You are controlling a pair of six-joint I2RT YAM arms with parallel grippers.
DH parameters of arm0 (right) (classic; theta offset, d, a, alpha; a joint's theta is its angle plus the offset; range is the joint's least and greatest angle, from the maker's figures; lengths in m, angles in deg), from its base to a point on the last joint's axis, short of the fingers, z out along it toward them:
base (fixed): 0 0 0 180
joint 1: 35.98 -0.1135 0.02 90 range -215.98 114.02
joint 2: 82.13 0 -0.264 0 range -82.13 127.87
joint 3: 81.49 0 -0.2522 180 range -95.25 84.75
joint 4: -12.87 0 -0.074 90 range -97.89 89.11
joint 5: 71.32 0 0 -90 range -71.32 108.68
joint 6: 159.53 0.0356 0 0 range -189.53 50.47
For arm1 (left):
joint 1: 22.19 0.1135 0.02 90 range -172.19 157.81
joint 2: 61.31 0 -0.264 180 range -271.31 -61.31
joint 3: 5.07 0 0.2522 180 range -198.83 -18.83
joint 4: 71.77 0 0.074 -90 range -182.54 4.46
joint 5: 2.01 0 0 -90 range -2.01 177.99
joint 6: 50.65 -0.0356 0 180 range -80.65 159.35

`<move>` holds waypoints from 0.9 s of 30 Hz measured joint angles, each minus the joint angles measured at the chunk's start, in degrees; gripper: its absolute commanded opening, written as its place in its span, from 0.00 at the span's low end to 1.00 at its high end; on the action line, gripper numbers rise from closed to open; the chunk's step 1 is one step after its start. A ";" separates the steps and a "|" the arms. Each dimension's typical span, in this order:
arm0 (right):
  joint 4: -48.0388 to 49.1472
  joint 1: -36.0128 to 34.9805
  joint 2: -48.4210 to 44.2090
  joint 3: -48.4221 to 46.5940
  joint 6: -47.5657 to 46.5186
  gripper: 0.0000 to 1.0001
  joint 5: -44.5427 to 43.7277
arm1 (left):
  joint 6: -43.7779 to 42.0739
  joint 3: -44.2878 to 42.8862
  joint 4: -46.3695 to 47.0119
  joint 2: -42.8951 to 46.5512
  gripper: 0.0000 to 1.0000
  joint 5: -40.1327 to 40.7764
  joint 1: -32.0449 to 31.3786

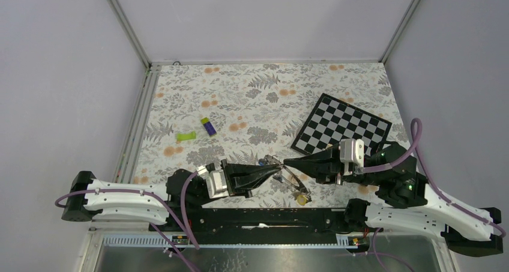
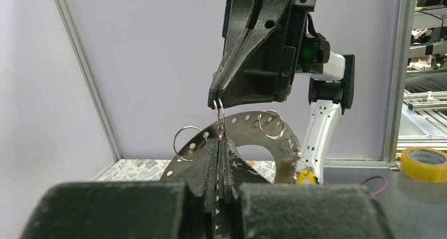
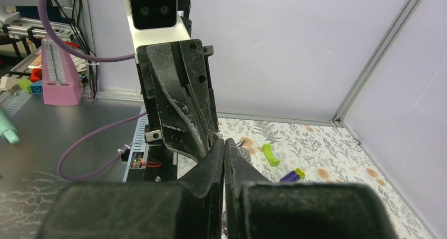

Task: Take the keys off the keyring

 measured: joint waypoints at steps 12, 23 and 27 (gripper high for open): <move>-3.54 0.00 -0.85 0.17 0.33 0.02 -1.31 | -0.15 0.00 -2.16 0.17 0.00 1.14 -0.02; -9.16 0.00 -2.67 0.17 0.17 0.04 -2.93 | -0.26 0.02 -5.31 1.25 0.00 1.70 -0.02; -10.49 0.00 -2.80 0.17 -0.13 0.11 -3.21 | -0.26 0.02 -6.34 1.25 0.00 1.81 -0.02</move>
